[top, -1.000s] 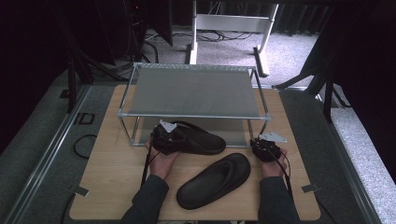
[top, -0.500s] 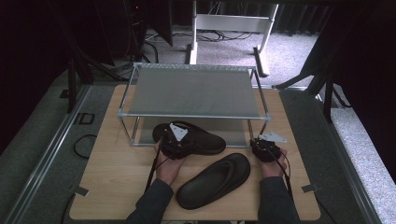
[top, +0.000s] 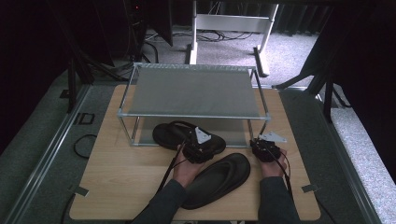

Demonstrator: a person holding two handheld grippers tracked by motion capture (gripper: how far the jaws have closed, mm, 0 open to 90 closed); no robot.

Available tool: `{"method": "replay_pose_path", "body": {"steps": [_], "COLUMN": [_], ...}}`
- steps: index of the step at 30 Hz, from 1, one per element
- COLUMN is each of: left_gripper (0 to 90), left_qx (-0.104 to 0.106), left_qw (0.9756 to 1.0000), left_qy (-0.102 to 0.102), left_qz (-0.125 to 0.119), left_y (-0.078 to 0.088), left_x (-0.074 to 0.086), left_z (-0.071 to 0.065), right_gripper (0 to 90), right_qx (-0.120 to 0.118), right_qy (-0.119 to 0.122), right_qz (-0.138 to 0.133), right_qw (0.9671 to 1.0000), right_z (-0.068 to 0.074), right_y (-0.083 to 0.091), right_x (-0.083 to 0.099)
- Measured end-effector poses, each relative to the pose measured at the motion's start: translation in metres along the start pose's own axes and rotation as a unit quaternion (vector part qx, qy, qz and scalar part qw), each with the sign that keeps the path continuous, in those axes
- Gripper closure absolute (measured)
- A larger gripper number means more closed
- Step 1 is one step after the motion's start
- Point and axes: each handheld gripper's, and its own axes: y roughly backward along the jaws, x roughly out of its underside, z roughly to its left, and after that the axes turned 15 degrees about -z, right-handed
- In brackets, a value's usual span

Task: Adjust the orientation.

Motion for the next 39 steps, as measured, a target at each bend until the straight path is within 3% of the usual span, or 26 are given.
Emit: {"method": "replay_pose_path", "body": {"steps": [5, 8, 10, 11, 16, 24, 34, 39], "left_gripper": [62.4, 62.1, 61.9, 61.9, 60.6, 59.4, 56.9, 54.7], "left_qx": [0.001, -0.007, -0.007, -0.020, -0.037, -0.062, -0.096, -0.089], "left_qw": [0.9998, 0.9993, 0.9992, 0.9990, 0.9987, 0.9975, 0.9952, 0.9960], "left_qy": [-0.003, -0.026, -0.025, -0.022, -0.013, -0.013, 0.007, 0.011], "left_qz": [0.020, 0.027, 0.029, 0.032, 0.031, 0.031, 0.020, 0.007], "left_y": [-0.003, 0.003, 0.007, 0.015, 0.033, 0.061, 0.086, 0.093], "left_x": [0.008, 0.010, 0.011, 0.015, 0.023, 0.035, 0.047, 0.050], "left_z": [0.003, 0.004, 0.006, 0.013, 0.028, 0.045, 0.068, 0.071], "right_gripper": [74.4, 74.5, 74.5, 74.5, 74.4, 74.3, 74.3, 74.3], "right_qx": [-0.001, -0.001, -0.001, -0.001, -0.001, -0.001, 0.000, 0.000], "right_qy": [0.000, 0.001, 0.000, 0.000, 0.001, 0.002, 0.003, 0.004], "right_qz": [0.001, 0.001, 0.001, 0.001, 0.001, 0.002, 0.002, 0.004], "right_qw": [1.0000, 1.0000, 1.0000, 1.0000, 1.0000, 1.0000, 1.0000, 1.0000], "right_z": [0.000, -0.001, -0.001, -0.001, 0.000, 0.000, 0.000, 0.000], "right_y": [0.000, 0.000, 0.000, 0.000, 0.000, 0.000, -0.001, -0.002], "right_x": [0.000, 0.000, 0.000, 0.000, 0.000, 0.001, 0.001, 0.001]}}
